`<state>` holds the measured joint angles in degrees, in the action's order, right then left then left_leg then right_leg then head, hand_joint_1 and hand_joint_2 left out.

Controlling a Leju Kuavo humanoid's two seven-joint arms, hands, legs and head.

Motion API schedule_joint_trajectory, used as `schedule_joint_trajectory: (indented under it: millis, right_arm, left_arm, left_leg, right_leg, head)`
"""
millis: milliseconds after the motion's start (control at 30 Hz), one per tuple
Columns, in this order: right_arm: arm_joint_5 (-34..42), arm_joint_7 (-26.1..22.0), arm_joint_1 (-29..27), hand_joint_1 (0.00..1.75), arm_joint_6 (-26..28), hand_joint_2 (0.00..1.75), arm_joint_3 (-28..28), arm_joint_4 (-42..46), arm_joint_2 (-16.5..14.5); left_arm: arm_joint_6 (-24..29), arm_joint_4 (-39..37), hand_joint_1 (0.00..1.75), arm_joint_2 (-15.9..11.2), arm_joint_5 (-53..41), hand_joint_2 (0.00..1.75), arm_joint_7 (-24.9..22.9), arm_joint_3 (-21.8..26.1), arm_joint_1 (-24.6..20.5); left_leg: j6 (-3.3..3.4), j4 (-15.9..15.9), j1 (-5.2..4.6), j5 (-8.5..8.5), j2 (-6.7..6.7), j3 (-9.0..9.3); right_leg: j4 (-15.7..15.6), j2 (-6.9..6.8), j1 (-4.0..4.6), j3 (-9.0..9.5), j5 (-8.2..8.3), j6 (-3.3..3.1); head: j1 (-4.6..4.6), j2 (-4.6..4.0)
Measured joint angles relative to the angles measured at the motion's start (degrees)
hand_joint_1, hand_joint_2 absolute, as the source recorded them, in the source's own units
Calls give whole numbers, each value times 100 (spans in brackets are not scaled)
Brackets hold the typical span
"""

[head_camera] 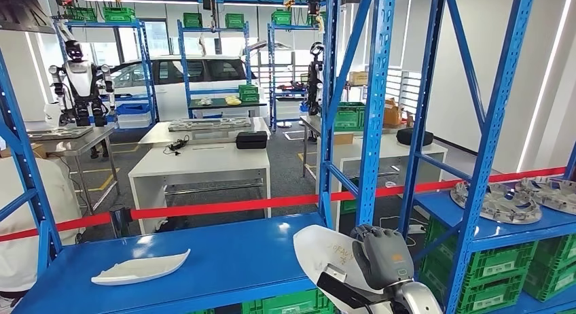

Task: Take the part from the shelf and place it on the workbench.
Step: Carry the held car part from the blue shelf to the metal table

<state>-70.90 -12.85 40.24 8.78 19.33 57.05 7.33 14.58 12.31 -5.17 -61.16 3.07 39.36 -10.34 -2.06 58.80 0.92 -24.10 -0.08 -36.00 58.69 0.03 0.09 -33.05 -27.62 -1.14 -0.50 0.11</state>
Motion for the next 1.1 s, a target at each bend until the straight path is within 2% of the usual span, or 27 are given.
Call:
schedule_joint_trajectory:
  millis: [33, 67, 100, 167, 200, 233, 267, 300, 367, 400, 500, 533, 567, 600, 667, 700, 733, 767, 800, 867, 900, 933, 1033, 1067, 1100]
  right_arm:
    - [-7, 0, 3, 175, 1, 175, -2, 0, -1]
    - [-14, 2, 6, 175, 3, 175, -4, 0, -2]
    - [-21, 3, 6, 175, 5, 175, -4, 0, -3]
    - [-30, 7, -7, 175, 7, 175, -5, 0, -3]
    - [-32, 7, -18, 175, 7, 175, -5, 0, -3]
    - [-33, 7, -28, 175, 7, 175, -5, 0, -3]
    - [-34, 7, -35, 175, 7, 175, -5, 0, -3]
    - [-36, 7, -37, 175, 7, 175, -5, 0, -3]
    - [-37, 7, -32, 175, 9, 175, -7, 0, -3]
    - [-38, 7, -29, 175, 11, 175, -9, 0, -3]
    - [-42, 4, -27, 175, 20, 175, -13, 0, -3]
    - [-43, 5, -27, 175, 21, 175, -16, 0, -3]
    - [-44, 5, -25, 175, 22, 175, -20, 0, -3]
    - [-44, 5, -24, 175, 24, 175, -23, 0, -3]
    - [-44, 6, -31, 175, 25, 175, -25, -1, -3]
    - [-44, 7, -38, 175, 24, 175, -25, -1, -3]
    - [-44, 6, -44, 175, 23, 175, -25, -2, -3]
    - [-44, 6, -46, 175, 23, 175, -25, -2, -3]
    - [-44, 5, -44, 175, 24, 175, -25, -2, -3]
    - [-45, 3, -29, 175, 26, 175, -26, -2, -4]
    - [-45, 2, -22, 175, 28, 175, -27, -1, -5]
    - [-46, 1, -18, 175, 29, 175, -28, -1, -7]
    - [-47, 2, -12, 175, 31, 175, -34, 0, -11]
    - [-48, 2, -7, 175, 31, 175, -36, 0, -16]
    - [-48, 1, -3, 175, 30, 175, -36, 0, -20]
  left_arm:
    - [-1, -1, 0, 0, 0, 175, 1, 0, 0]
    - [-1, -1, 0, -1, 0, 175, 1, 0, -1]
    - [-1, -1, 0, -3, -1, 175, 1, 0, -1]
    - [0, -3, 0, -5, -2, 175, -2, 0, 0]
    - [0, -5, 0, -7, -3, 175, -3, 0, 1]
    - [-1, -8, 0, -6, -4, 175, -5, 0, 3]
    - [-1, -9, 0, -7, -4, 175, -7, 0, 3]
    - [-1, -8, 0, -9, -4, 175, -8, 0, 2]
    - [-1, -2, 0, -16, -4, 175, -9, 0, -4]
    - [-1, 0, 0, -20, -4, 175, -9, 0, -3]
    - [-1, -1, 0, -24, -2, 175, -5, 0, 7]
    - [-1, -1, 0, -23, -2, 175, -3, 0, 8]
    - [-1, 0, 0, -24, -3, 175, -2, 0, 7]
    - [-1, 1, 0, -25, -3, 175, 0, 0, 7]
    - [0, 1, 0, -26, -4, 175, 1, 0, 8]
    - [-1, 1, 0, -25, -4, 175, 2, 0, 11]
    - [-1, 0, 0, -25, -4, 175, 2, 0, 13]
    - [-1, -1, 0, -25, -4, 175, 3, 0, 15]
    - [-1, -1, 0, -24, -4, 175, 5, 0, 16]
    - [-1, -1, 0, -23, -5, 175, 14, 0, 16]
    - [-1, 0, 0, -23, -5, 175, 21, 0, 14]
    - [0, 1, 0, -24, -7, 175, 29, 0, 13]
    - [0, 0, 0, -30, -9, 175, 42, 0, 17]
    - [0, -1, 0, -33, -9, 175, 42, 0, 18]
    - [0, -1, 0, -37, -9, 175, 43, 0, 17]
  left_leg:
    - [-33, 46, 5, -48, 0, -33]
    - [-60, 195, 10, -172, 0, -101]
    - [-80, 460, 15, -365, 0, -208]
    - [-111, 1187, 15, -791, -2, -471]
    - [-120, 1456, 15, -908, -2, -548]
    - [-121, 1541, 15, -926, -1, -535]
    - [-117, 1399, 16, -844, 0, -406]
    - [-108, 1059, 16, -698, 1, -175]
    - [-59, 298, 4, -508, 2, 283]
    - [-23, 81, -6, -472, 0, 402]
    - [103, -1, -23, -410, -7, 406]
    - [144, -12, -17, -374, -5, 391]
    - [184, -26, -8, -338, -2, 372]
    - [216, -37, 2, -301, 3, 342]
    - [246, -28, 1, -238, 6, 249]
    - [247, -18, 0, -206, 6, 194]
    - [243, -6, 0, -177, 6, 142]
    - [235, 6, 0, -152, 4, 98]
    - [223, 17, 0, -131, 2, 66]
    - [181, 28, -6, -91, -1, 32]
    - [151, 28, -11, -71, -3, 22]
    - [116, 23, -16, -49, -3, 15]
    - [4, -3, -5, -6, -6, -13]
    - [-26, 80, 0, -87, -6, -59]
    - [-50, 277, 2, -241, -5, -145]
  right_leg:
    - [-23, -6, -11, -12, 41, -44]
    - [-47, -14, -24, -30, 84, -89]
    - [-64, -20, -32, -54, 122, -120]
    - [-63, -23, -25, -128, 178, -151]
    - [-61, -22, -20, -168, 206, -150]
    - [-55, -22, -17, -208, 234, -145]
    - [-47, -21, -16, -245, 259, -135]
    - [-33, -20, -17, -275, 280, -120]
    - [5, -23, -8, -326, 310, -79]
    - [18, -24, 0, -346, 328, -50]
    - [7, -23, 4, -381, 395, 61]
    - [40, -20, -2, -399, 363, 98]
    - [152, -15, -6, -447, 264, 133]
    - [395, -11, -15, -545, 83, 165]
    - [1160, -9, -28, -842, -369, 215]
    - [1495, -9, -33, -960, -527, 228]
    - [1639, -9, -37, -983, -579, 230]
    - [1546, -9, -39, -880, -526, 221]
    - [1232, -9, -39, -658, -397, 203]
    - [409, -8, -22, -139, -172, 146]
    - [137, -7, -7, 17, -113, 117]
    - [15, -5, 9, 75, -98, 89]
    - [-27, -9, 20, 38, -2, -19]
    - [-52, -15, 10, 22, 42, -65]
    - [-76, -21, -4, 1, 84, -105]
  head:
    - [3, 0]
    - [8, 0]
    - [12, 0]
    - [18, 0]
    - [19, 0]
    - [19, 0]
    - [20, 0]
    - [20, 0]
    - [20, 0]
    - [19, 0]
    - [16, 0]
    - [14, 0]
    - [12, 0]
    - [9, 0]
    - [3, 0]
    - [2, 0]
    - [0, 0]
    - [-1, 0]
    - [-2, 0]
    - [-2, 0]
    - [-2, 0]
    - [-1, 0]
    - [1, 0]
    - [3, 0]
    - [8, 0]
